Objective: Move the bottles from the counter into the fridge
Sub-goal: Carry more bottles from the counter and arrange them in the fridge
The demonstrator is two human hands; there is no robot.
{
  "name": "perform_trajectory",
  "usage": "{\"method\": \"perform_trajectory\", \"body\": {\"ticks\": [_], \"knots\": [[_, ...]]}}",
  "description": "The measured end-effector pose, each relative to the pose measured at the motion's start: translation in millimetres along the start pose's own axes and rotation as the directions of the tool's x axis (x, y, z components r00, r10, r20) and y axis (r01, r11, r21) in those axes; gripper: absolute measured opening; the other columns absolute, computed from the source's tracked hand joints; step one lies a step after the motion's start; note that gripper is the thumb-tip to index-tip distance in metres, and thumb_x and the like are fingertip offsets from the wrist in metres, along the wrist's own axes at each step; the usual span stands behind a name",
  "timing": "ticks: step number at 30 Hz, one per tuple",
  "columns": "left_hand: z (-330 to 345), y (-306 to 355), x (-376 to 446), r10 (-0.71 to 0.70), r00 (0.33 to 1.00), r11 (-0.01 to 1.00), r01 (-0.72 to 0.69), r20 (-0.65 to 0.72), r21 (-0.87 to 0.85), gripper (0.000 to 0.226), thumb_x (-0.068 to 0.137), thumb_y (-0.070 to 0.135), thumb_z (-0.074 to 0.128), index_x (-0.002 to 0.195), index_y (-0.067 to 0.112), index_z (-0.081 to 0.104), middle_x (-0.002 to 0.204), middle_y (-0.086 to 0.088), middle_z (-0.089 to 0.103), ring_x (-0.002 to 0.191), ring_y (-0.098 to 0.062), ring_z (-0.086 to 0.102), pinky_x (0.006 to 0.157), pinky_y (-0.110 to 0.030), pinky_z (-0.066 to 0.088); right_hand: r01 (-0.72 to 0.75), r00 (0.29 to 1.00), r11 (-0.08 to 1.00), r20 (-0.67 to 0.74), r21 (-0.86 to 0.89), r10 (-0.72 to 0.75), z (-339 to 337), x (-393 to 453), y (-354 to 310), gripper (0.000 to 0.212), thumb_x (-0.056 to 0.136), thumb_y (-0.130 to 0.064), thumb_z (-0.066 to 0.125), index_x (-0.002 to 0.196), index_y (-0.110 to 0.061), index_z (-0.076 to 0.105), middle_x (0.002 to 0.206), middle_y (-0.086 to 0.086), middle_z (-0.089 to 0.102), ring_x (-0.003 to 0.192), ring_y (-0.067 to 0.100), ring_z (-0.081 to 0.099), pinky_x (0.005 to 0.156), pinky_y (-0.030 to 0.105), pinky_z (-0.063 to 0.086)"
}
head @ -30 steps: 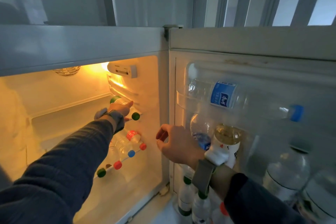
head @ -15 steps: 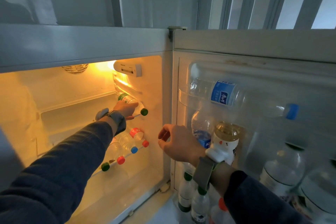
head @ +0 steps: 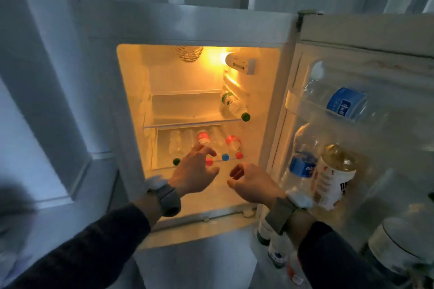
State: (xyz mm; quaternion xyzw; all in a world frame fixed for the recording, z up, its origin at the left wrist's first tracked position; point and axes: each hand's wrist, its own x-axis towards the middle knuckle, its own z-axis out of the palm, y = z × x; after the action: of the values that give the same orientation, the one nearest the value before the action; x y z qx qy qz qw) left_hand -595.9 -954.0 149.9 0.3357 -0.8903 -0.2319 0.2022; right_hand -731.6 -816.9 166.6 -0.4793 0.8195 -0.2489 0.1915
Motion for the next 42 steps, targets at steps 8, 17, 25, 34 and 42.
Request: {"method": "perform_trajectory", "body": {"ticks": [8,17,25,34,42], "knots": [[6.7,-43.6,-202.6,-0.32,0.947,0.943,0.321,-0.03,0.088,0.045,0.089,0.038,0.071,0.13,0.024,0.058,0.134,0.005,0.049,0.117,-0.018,0.056,0.103,-0.036,0.046,0.257,0.928,0.966,0.288,-0.034,-0.237,82.2,-66.9,-25.9,0.029,0.094,-0.035,0.067,0.12,-0.023,0.067,0.116,-0.004,0.067,0.101,0.014,0.062,0.083,0.028,0.05],[6.4,-50.7,-417.0,-0.672,0.695,0.722,0.692,-0.258,-0.014,0.046,0.092,0.046,0.066,0.132,0.026,0.057,0.136,0.007,0.046,0.12,-0.014,0.053,0.104,-0.034,0.046,0.605,0.642,0.796,0.591,0.001,-0.489,174.8,-173.2,-72.3,0.036,0.094,-0.039,0.065,0.127,-0.026,0.066,0.127,-0.006,0.066,0.118,0.018,0.063,0.098,0.031,0.049],[26.4,-1.1,-613.0,-0.87,0.321,0.418,0.883,-0.374,-0.215,0.046,0.087,0.044,0.071,0.129,0.027,0.06,0.131,0.012,0.047,0.117,-0.013,0.056,0.101,-0.03,0.046,0.721,0.272,0.652,0.769,0.235,-0.579,268.2,-320.6,-114.4,0.041,0.093,-0.043,0.069,0.132,-0.03,0.063,0.136,-0.013,0.062,0.124,0.012,0.059,0.104,0.027,0.047],[48.4,106.6,-805.9,-0.924,-0.044,0.101,0.93,-0.38,-0.353,0.05,0.091,0.046,0.067,0.138,0.031,0.055,0.143,0.015,0.042,0.126,-0.011,0.051,0.103,-0.027,0.044,0.734,-0.046,0.546,0.832,0.403,-0.553,308.4,-510.2,-120.4,0.043,0.096,-0.046,0.063,0.137,-0.034,0.057,0.141,-0.017,0.057,0.115,0.009,0.062,0.082,0.021,0.045],[91.1,184.9,-901.4,-0.884,-0.268,-0.071,0.887,-0.384,-0.456,0.047,0.091,0.046,0.07,0.134,0.032,0.057,0.14,0.014,0.046,0.122,-0.01,0.055,0.099,-0.023,0.046,0.715,-0.236,0.481,0.823,0.507,-0.518,321.1,-627.5,-91.9,0.043,0.096,-0.046,0.062,0.137,-0.034,0.056,0.142,-0.018,0.057,0.129,0.007,0.054,0.096,0.022,0.043]]}}
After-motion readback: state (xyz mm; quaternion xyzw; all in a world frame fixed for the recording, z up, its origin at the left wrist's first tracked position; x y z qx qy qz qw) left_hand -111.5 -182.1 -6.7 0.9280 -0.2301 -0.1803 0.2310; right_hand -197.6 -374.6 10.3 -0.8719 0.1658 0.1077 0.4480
